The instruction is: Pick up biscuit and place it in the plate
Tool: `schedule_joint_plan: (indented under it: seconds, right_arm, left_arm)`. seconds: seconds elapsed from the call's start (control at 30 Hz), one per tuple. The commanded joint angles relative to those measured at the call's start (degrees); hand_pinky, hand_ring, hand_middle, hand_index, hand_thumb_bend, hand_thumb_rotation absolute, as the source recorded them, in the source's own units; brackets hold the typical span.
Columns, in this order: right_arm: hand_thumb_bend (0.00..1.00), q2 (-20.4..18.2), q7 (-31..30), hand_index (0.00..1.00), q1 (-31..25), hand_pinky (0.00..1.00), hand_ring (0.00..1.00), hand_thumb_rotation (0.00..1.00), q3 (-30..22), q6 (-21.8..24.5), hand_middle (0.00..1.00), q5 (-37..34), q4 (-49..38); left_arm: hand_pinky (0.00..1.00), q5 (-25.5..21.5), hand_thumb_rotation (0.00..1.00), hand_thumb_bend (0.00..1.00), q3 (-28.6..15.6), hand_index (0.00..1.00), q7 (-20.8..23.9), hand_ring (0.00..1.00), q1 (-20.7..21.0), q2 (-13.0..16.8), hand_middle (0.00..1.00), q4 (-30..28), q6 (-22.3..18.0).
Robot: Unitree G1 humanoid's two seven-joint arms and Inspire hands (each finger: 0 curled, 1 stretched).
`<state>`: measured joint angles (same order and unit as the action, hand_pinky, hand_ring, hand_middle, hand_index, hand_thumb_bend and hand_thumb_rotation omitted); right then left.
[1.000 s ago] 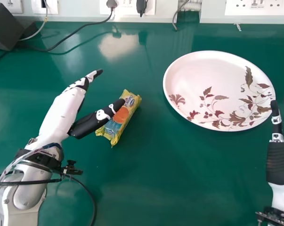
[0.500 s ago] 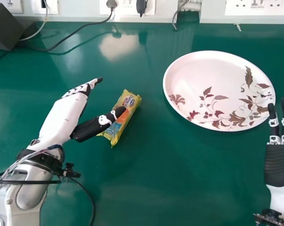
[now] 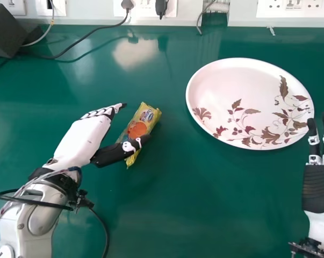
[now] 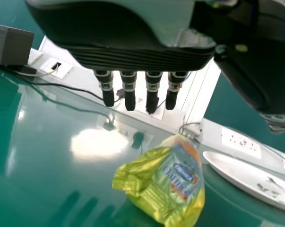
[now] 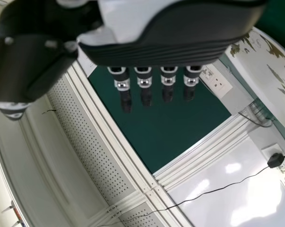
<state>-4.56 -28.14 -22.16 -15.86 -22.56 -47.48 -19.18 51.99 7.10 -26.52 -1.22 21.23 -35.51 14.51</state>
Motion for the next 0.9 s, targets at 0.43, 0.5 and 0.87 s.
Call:
schedule_joint_plan:
  seconds: [0.43, 0.5, 0.87]
  right_arm:
    - [1.00, -1.07, 0.76, 0.92, -0.62, 1.00, 1.00, 0.37, 0.24, -0.32, 1.00, -0.51, -1.42]
    - [1.00, -1.23, 1.34, 0.92, -0.72, 1.00, 1.00, 0.37, 0.31, -0.23, 1.00, -0.25, -1.73]
    - [1.00, -0.68, 0.72, 0.91, -0.89, 1.00, 1.00, 0.37, 0.14, 0.02, 1.00, -0.69, -2.08]
  left_arm:
    - [1.00, 4.27, 0.62, 1.00, 3.74, 1.00, -4.30, 1.00, 2.22, -0.17, 1.00, 2.85, 3.57]
    - [1.00, 4.52, 0.62, 1.00, 3.91, 1.00, -4.70, 1.00, 2.51, -0.03, 1.00, 3.32, 3.72]
    - [1.00, 5.15, 0.61, 1.00, 4.84, 1.00, -5.28, 1.00, 3.61, -0.11, 1.00, 5.60, 4.51]
